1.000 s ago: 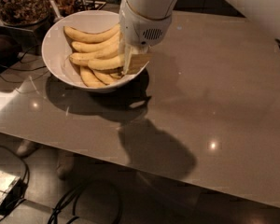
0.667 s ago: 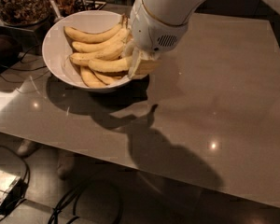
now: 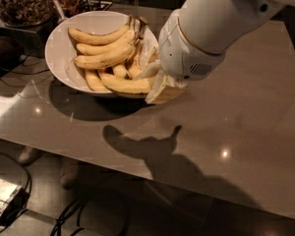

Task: Pick banana from white bowl

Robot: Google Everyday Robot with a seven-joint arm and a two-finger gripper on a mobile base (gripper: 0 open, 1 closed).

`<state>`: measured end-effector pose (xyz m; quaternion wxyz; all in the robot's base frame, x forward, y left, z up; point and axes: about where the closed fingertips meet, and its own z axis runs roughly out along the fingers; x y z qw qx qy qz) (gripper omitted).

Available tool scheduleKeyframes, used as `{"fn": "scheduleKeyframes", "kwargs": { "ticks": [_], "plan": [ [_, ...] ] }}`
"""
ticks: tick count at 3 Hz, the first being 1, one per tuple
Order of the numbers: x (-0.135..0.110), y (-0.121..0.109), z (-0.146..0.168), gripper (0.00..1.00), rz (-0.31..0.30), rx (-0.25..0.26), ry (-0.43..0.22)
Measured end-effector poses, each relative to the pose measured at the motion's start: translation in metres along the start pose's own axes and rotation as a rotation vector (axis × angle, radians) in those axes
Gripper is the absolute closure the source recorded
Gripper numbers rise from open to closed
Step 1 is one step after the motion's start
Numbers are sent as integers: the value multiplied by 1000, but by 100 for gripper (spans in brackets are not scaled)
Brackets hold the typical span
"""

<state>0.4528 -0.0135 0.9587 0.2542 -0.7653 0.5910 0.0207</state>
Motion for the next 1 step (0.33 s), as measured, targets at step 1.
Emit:
{"fn": "scheduleKeyframes", "kwargs": {
  "ticks": [1],
  "plan": [
    [1, 3, 1, 100, 6, -3, -1]
  ]
}}
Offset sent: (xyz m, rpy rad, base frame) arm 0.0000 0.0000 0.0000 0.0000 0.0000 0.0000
